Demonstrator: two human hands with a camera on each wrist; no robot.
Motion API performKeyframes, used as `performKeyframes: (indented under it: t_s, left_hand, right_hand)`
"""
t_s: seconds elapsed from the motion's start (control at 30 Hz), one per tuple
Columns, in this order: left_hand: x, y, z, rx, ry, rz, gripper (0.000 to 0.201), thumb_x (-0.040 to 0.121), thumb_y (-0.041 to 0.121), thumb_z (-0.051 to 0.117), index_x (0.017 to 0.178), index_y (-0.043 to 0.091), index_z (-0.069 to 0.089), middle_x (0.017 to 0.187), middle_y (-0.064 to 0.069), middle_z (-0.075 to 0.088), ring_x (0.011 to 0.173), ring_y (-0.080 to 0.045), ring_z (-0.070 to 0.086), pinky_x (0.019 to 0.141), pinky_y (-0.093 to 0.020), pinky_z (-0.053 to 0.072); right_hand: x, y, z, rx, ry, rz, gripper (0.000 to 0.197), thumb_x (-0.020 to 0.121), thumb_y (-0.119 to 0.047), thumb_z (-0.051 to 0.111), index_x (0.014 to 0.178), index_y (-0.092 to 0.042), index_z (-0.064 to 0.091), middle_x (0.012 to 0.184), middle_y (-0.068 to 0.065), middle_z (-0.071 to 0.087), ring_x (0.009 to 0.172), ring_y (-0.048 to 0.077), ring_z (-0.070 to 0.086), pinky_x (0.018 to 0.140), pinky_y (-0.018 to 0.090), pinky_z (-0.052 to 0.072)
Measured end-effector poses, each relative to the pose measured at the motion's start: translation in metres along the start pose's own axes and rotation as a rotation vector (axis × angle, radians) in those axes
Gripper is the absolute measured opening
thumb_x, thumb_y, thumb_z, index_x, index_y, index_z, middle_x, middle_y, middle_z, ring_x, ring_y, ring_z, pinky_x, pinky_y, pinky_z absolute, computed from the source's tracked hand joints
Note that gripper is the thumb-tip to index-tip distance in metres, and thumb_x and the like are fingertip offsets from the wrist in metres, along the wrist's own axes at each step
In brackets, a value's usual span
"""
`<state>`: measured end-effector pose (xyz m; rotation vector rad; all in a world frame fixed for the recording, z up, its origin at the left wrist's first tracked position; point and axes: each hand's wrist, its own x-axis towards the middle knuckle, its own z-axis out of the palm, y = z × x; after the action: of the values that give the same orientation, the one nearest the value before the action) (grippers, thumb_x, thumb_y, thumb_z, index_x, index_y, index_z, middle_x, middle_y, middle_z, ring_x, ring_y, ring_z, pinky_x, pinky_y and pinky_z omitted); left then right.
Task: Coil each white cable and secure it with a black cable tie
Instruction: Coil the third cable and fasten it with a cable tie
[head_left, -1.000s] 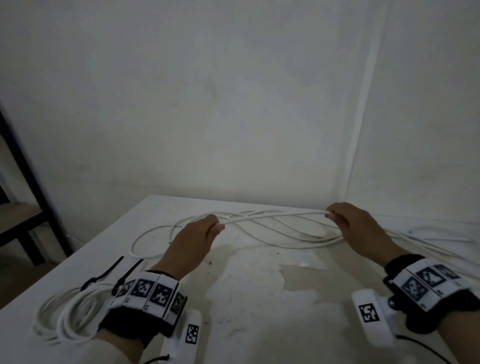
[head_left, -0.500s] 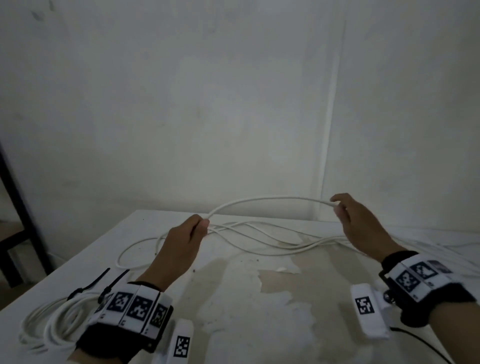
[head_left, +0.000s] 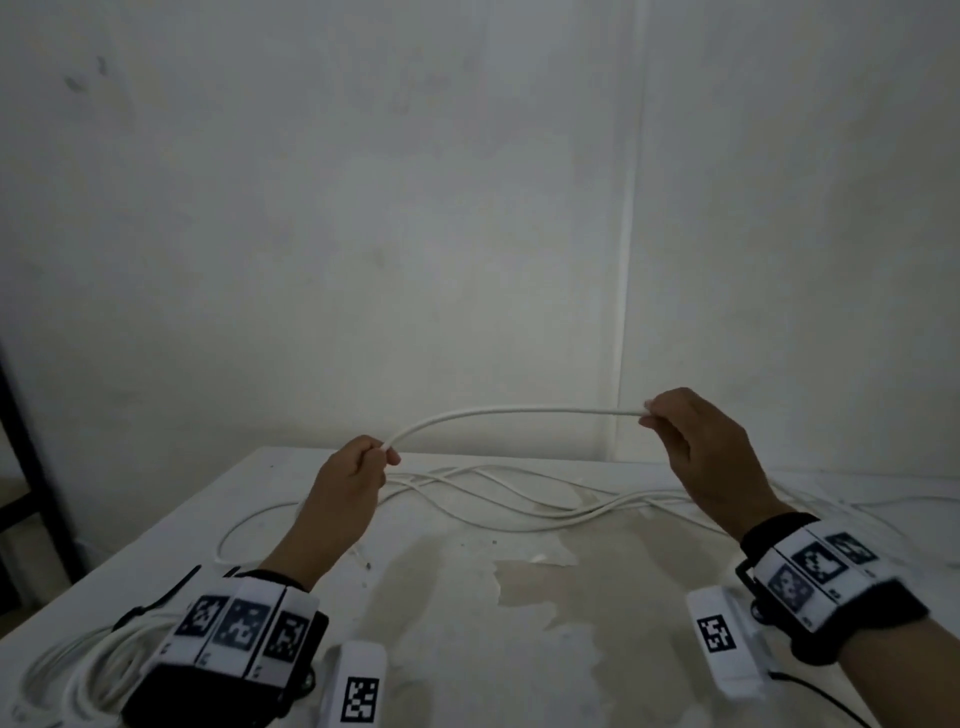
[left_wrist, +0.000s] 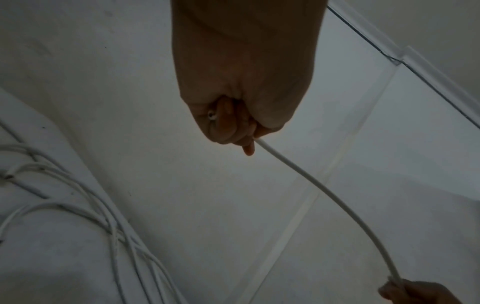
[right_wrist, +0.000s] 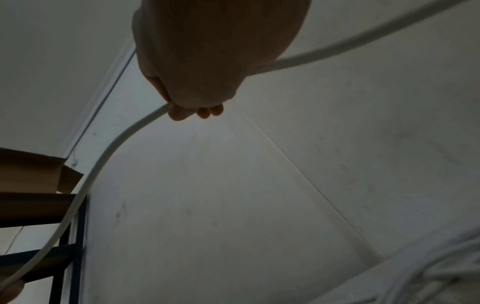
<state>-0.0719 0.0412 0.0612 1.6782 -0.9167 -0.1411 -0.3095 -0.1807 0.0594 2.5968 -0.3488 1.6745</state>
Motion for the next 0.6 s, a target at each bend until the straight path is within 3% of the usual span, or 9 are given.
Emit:
performKeyframes:
  t_s: [0.1,0.2,0.27,0.37,0.47,0.53,0.6]
  left_hand:
    - [-0.004,0.007,0.004,-0.091,-0.020,0.016,0.033,0.097,0.008,0.033,0.074,0.011,0.056,0.055,-0.001,0.033,0.037,-0.003,0.026,0.036,-0.014,0.020]
    - [-0.014,0.024,0.014,-0.175,-0.020,0.112,0.031,0.099,0.010,0.032,0.078,0.011,0.056,0.054,0.001,0.032,0.034,-0.001,0.028,0.037,-0.011,0.022]
    - [-0.015,0.032,0.022,-0.168,-0.008,0.194,0.029,0.098,0.011,0.033,0.082,0.015,0.056,0.056,0.003,0.034,0.037,-0.002,0.031,0.040,-0.012,0.025]
    - [-0.013,0.033,0.030,-0.093,-0.025,0.279,0.024,0.099,0.020,0.037,0.084,0.025,0.056,0.058,0.004,0.035,0.041,-0.003,0.032,0.046,-0.021,0.026]
    - [-0.011,0.027,0.029,0.019,-0.041,0.304,0.023,0.098,0.019,0.038,0.086,0.027,0.056,0.056,0.005,0.036,0.044,-0.004,0.035,0.049,-0.024,0.027]
    - [-0.012,0.023,0.028,0.129,-0.025,0.312,0.022,0.098,0.016,0.037,0.090,0.023,0.056,0.056,0.006,0.040,0.047,-0.005,0.040,0.048,-0.017,0.030]
    - [-0.014,0.020,0.028,0.218,-0.027,0.300,0.021,0.098,0.016,0.036,0.095,0.024,0.055,0.058,0.006,0.045,0.052,-0.007,0.041,0.051,-0.016,0.032]
  right_hand:
    - [0.001,0.007,0.009,-0.075,-0.042,0.069,0.026,0.089,-0.026,0.044,0.084,-0.005,0.060,0.069,0.010,0.062,0.060,0.025,0.058,0.050,0.029,0.049]
    - [-0.001,0.009,0.028,-0.151,-0.198,0.084,0.016,0.080,-0.009,0.056,0.065,-0.006,0.060,0.056,0.006,0.055,0.049,0.020,0.050,0.049,0.018,0.032]
    - [-0.002,0.002,0.043,-0.210,-0.293,-0.003,0.023,0.059,0.010,0.071,0.058,-0.011,0.059,0.052,0.002,0.054,0.048,0.015,0.046,0.047,0.016,0.025]
    - [-0.007,-0.022,0.061,-0.187,-0.373,-0.204,0.027,0.051,0.009,0.057,0.054,-0.017,0.060,0.051,-0.004,0.056,0.050,0.010,0.048,0.055,0.022,0.030]
    - [-0.019,-0.053,0.066,-0.098,-0.404,-0.381,0.025,0.056,0.005,0.058,0.061,-0.019,0.061,0.054,-0.005,0.056,0.060,0.008,0.040,0.059,0.023,0.027]
    - [-0.024,-0.068,0.057,-0.044,-0.409,-0.433,0.016,0.077,-0.003,0.056,0.072,-0.018,0.059,0.058,-0.004,0.056,0.064,0.008,0.033,0.060,0.023,0.030]
    - [-0.023,-0.080,0.047,-0.005,-0.380,-0.424,0.023,0.097,-0.022,0.035,0.082,-0.017,0.052,0.062,-0.002,0.054,0.064,0.010,0.033,0.060,0.023,0.031]
